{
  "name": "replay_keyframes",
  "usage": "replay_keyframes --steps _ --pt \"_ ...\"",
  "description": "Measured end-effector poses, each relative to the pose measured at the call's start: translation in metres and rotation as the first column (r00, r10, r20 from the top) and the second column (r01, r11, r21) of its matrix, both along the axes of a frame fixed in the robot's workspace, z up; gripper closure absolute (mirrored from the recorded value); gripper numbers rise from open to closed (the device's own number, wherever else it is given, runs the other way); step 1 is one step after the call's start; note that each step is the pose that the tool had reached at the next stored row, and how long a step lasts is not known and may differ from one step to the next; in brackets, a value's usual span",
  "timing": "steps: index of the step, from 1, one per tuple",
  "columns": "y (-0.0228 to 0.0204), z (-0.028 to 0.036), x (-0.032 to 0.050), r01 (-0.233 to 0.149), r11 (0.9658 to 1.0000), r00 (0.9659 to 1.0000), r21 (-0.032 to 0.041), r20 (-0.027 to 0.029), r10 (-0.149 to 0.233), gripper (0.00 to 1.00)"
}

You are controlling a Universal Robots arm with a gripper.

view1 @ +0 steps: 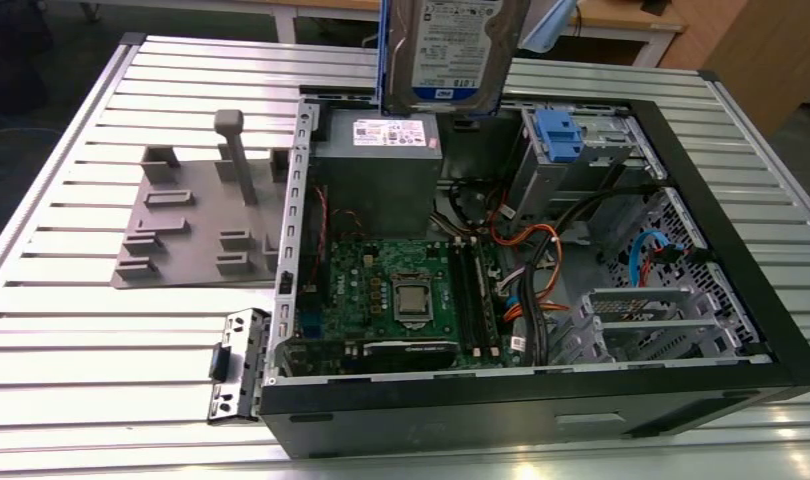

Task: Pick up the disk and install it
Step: 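Pick up the disk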

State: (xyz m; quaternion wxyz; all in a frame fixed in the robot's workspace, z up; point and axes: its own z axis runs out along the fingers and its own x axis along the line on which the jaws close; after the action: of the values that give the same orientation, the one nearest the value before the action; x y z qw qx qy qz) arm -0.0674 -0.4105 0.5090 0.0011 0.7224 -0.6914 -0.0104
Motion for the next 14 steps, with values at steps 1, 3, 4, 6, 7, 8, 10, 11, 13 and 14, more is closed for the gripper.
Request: replay_keyframes --steps 1,3,4,6,7,8,10,11,13,14 --pt "-0.0043 -0.0007 0.0000 0.000 1.0000 1.0000 0.0002 0.0001 0.000 0.64" --pt "-0.0124 -0.0019 0.0000 0.000 1.0000 1.0000 0.0001 0.0000 0.000 0.64" --pt "-0.0164 -0.0026 0.0000 0.000 1.0000 1.0000 0.0001 0.0000 0.000 0.64" --pt "-0.0230 -0.0037 0.0001 0.000 1.0000 1.0000 -0.0001 0.0000 0.000 0.64" --pt "-0.0261 -0.0043 0.0001 0.000 1.0000 1.0000 0.0001 0.0000 0.000 0.64" --pt "-0.0290 -0.0049 0.0001 0.000 1.0000 1.0000 0.0002 0.0001 0.000 0.64" --pt "-0.0344 -0.0057 0.0002 0.000 1.0000 1.0000 0.0000 0.0000 0.000 0.64" --pt "-0.0371 -0.0062 0.0002 0.000 1.0000 1.0000 0.0000 0.0000 0.000 0.64" --pt "-0.0421 -0.0071 0.0003 0.000 1.0000 1.0000 0.0001 0.0000 0.000 0.64" --pt "-0.0444 -0.0075 0.0003 0.000 1.0000 1.0000 0.0002 0.0001 0.000 0.64"
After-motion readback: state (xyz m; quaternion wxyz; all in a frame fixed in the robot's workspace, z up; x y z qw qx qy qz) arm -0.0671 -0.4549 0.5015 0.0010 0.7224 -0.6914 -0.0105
